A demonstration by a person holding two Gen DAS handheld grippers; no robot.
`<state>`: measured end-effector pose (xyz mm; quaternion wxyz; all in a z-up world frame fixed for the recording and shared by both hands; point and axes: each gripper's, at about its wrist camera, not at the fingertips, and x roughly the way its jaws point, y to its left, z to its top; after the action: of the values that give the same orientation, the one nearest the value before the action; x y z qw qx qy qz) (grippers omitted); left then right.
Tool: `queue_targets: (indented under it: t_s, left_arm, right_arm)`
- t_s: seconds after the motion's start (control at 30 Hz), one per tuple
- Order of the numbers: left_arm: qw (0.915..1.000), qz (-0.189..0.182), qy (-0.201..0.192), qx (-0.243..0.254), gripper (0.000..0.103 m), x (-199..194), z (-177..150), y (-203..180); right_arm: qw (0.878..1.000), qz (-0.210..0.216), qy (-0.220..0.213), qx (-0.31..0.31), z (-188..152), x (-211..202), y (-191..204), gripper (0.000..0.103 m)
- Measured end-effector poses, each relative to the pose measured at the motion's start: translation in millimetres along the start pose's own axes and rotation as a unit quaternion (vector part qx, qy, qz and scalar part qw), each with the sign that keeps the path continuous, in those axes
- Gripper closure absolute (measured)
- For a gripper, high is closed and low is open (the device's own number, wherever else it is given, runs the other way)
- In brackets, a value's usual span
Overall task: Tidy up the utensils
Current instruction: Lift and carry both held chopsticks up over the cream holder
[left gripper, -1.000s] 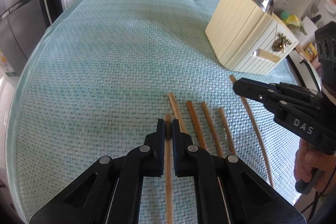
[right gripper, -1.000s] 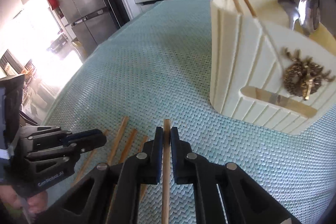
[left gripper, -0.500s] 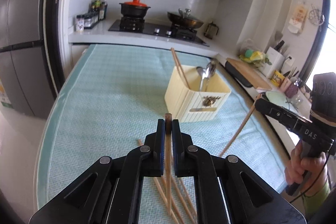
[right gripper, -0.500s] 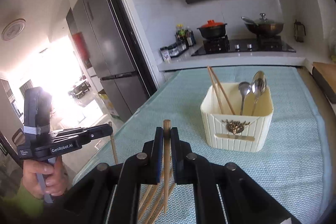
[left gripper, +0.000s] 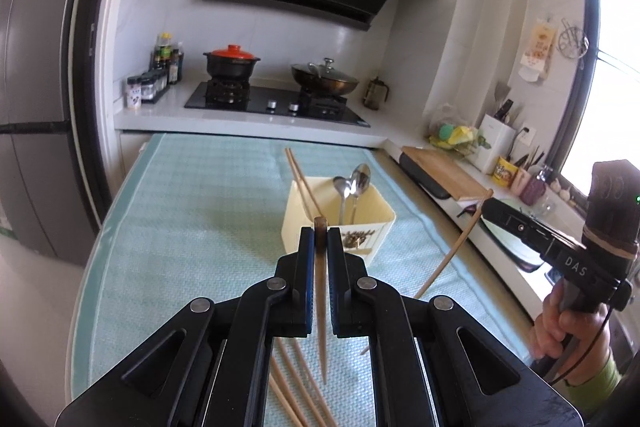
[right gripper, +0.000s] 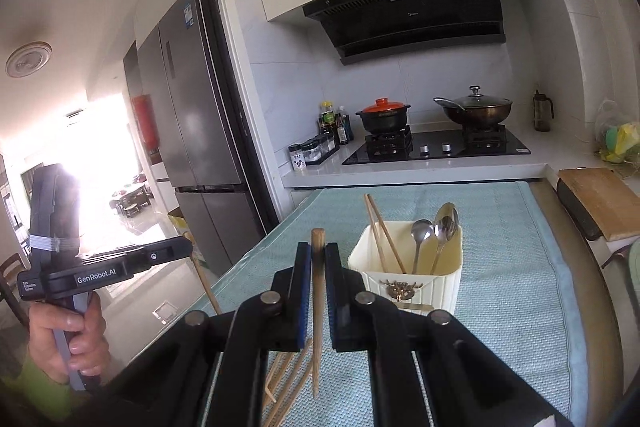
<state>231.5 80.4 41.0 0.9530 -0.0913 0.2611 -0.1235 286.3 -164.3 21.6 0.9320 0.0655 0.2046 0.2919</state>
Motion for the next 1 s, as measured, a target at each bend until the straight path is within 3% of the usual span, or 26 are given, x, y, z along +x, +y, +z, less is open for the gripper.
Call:
queue_targets:
  t_s: [0.63, 1.0]
  left_arm:
    - [0.9998, -0.015, -0.007, 0.01, 0.099, 3, 17, -14]
    - [0.999, -0.044, -0.005, 0.003, 0.099, 13, 42, -24]
  right_arm:
    - [1.0, -0.017, -0.019, 0.0, 17, -28, -21, 0.096]
    - [0.999, -0.022, -0.032, -0.002, 34, -37, -27, 0.096]
